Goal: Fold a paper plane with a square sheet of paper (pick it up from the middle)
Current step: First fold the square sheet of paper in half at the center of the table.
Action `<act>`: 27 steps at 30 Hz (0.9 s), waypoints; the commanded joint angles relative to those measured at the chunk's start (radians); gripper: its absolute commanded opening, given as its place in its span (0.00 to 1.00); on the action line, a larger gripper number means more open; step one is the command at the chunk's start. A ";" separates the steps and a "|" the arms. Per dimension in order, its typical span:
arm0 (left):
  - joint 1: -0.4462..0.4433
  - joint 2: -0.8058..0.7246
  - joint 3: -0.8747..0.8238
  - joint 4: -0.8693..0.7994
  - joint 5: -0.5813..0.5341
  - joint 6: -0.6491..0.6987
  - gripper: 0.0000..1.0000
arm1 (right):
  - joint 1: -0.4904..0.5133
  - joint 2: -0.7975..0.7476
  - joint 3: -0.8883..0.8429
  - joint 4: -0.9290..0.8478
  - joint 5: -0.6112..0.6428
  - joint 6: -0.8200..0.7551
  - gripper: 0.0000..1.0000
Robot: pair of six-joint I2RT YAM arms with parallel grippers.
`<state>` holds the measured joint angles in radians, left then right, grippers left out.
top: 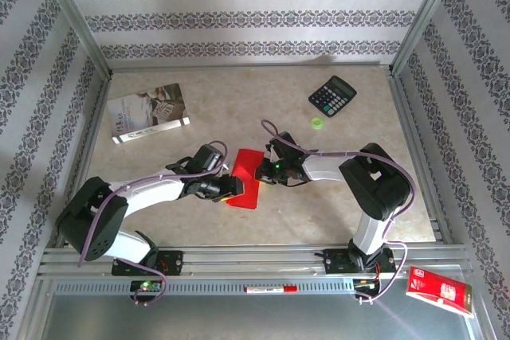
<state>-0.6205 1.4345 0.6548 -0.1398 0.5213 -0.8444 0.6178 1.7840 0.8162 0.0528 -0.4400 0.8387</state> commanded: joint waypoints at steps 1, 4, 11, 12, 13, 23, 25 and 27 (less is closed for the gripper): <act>-0.013 0.029 -0.001 0.066 0.050 -0.036 0.45 | -0.014 0.089 -0.058 -0.205 0.141 -0.021 0.00; -0.005 0.070 0.002 0.018 0.000 -0.032 0.43 | -0.014 0.089 -0.057 -0.205 0.142 -0.022 0.00; 0.036 0.085 -0.031 -0.078 -0.085 0.037 0.40 | -0.020 0.087 -0.061 -0.212 0.145 -0.033 0.00; 0.040 0.084 -0.035 -0.095 -0.095 0.046 0.40 | -0.022 0.086 -0.062 -0.216 0.145 -0.035 0.00; 0.046 0.083 -0.041 -0.112 -0.103 0.054 0.39 | -0.023 0.086 -0.060 -0.218 0.146 -0.038 0.00; 0.082 0.026 -0.077 -0.193 -0.135 0.102 0.38 | -0.032 0.092 -0.055 -0.233 0.145 -0.059 0.00; 0.087 -0.011 -0.082 -0.194 -0.120 0.104 0.38 | -0.033 0.089 -0.060 -0.233 0.146 -0.059 0.00; 0.092 -0.045 -0.079 -0.196 -0.106 0.106 0.38 | -0.035 0.087 -0.062 -0.233 0.146 -0.059 0.00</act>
<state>-0.5472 1.4250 0.5957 -0.2127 0.4469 -0.7658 0.6106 1.7878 0.8219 0.0422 -0.4538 0.8066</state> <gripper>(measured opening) 0.382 0.042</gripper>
